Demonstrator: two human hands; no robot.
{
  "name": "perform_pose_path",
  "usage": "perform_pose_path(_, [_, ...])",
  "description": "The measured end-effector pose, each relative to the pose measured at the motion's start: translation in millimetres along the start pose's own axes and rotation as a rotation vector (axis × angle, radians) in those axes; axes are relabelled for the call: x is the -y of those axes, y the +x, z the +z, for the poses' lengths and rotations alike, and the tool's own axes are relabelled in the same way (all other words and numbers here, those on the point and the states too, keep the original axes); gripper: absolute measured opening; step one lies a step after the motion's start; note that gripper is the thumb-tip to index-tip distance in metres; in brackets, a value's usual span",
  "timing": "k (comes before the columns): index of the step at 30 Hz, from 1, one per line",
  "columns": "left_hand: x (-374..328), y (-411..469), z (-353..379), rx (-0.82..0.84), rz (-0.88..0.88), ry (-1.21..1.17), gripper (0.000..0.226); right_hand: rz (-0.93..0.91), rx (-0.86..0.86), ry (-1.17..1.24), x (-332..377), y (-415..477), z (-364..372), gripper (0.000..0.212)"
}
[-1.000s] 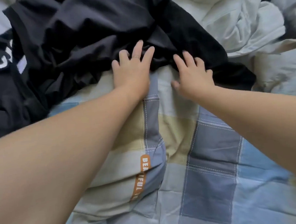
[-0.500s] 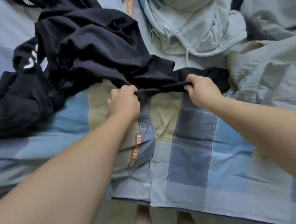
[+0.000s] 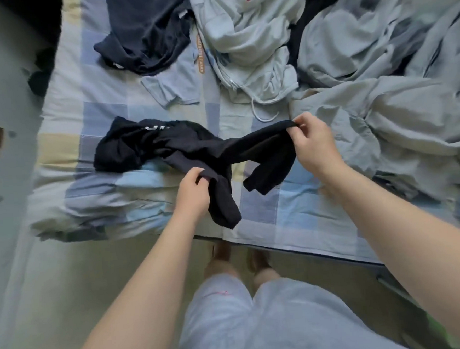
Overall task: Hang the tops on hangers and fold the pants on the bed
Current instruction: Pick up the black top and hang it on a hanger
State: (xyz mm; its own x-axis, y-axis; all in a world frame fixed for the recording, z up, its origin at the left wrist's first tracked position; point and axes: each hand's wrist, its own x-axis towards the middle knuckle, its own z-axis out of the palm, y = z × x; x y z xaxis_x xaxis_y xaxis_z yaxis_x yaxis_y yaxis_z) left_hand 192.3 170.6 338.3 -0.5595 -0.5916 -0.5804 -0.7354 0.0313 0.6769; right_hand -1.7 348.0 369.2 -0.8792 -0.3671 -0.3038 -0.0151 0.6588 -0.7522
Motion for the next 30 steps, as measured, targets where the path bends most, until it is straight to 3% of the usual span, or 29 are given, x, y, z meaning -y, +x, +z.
perform_pose_path(6, [-82.7, -79.6, -12.0, 0.001, 0.143, -0.401, 0.026, -0.033, -0.151, 0.211, 32.4, -50.8, -76.3, 0.011])
perform_pose_path(10, [-140.3, -106.9, -15.8, 0.049, 0.301, -0.462, 0.024, -0.089, -0.136, 0.266, 40.5, -77.9, -115.7, 0.009])
perform_pose_path(18, [-235.1, -148.3, -23.0, 0.107, 0.646, -0.478, 0.021, -0.238, 0.285, 0.259, 70.4, -119.3, -162.0, 0.079])
perform_pose_path(24, [-274.1, -175.4, -23.6, 0.229, 0.785, -0.446, 0.017, -0.201, 0.312, 0.341, 80.6, -115.3, -161.1, 0.099])
perform_pose_path(27, [-280.3, -177.4, -28.1, 0.263, 0.799, -0.434, 0.018, -0.172, 0.269, 0.414, 82.9, -111.1, -158.6, 0.084])
perform_pose_path(30, [-281.0, -170.8, -32.0, 0.243, 0.801, -0.398, 0.023, -0.169, 0.114, 0.46, 82.5, -104.4, -161.5, 0.035])
